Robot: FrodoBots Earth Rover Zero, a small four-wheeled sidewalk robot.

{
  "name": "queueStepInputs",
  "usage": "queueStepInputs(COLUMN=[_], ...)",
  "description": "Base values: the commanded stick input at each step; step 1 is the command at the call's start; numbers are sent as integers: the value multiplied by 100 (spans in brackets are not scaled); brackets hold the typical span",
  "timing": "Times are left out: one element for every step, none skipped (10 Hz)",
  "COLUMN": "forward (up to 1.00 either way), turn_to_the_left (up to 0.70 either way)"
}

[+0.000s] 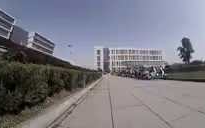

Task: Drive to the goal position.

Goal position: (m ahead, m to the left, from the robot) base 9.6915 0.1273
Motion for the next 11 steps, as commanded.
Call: queueStepInputs(forward=[50, 50, 50, 50, 50, 50, 50, 50, 50, 50, 50], turn_to_the_left=[0, 0, 0, 0, 0, 0, 0, 0, 0, 0, 0])
